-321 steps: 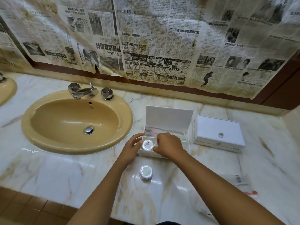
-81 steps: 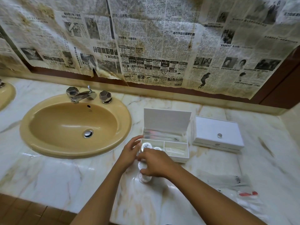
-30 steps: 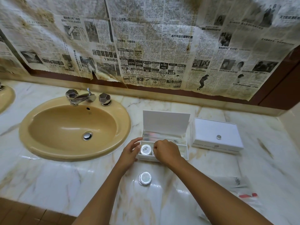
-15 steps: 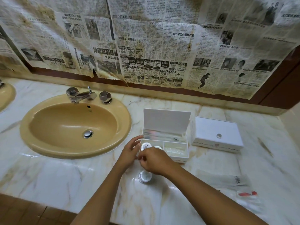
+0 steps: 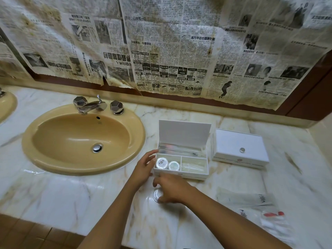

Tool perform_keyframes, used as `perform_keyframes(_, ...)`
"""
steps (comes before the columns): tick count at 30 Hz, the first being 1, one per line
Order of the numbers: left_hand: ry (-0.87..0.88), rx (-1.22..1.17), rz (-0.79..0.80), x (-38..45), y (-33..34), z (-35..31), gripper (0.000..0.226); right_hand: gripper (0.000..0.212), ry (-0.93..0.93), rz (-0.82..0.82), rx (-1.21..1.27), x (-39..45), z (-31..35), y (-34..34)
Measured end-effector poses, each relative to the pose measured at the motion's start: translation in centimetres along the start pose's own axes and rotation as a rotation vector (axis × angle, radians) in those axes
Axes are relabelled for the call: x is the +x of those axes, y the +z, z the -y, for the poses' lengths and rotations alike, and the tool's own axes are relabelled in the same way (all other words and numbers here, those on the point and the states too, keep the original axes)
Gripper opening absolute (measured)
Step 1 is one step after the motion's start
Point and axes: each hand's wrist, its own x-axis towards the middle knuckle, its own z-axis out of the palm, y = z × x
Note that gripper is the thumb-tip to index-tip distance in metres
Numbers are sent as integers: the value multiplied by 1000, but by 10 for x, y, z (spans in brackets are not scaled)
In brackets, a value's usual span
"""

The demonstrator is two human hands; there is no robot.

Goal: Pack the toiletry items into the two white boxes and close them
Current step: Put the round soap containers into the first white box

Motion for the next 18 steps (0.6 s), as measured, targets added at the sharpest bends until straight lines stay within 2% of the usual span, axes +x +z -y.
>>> perform_keyframes(10,15,0,-3,1,-1,3,30,31,-31,-52,46,2,7,-9)
perform_keyframes(15,43,-13,-8,1,-1,3,31,30,-50,-232,74,3,10,-32)
perform_keyframes(18,21,-2,-10,0,-1,1,29,30,29,-365,116,6,1,-44)
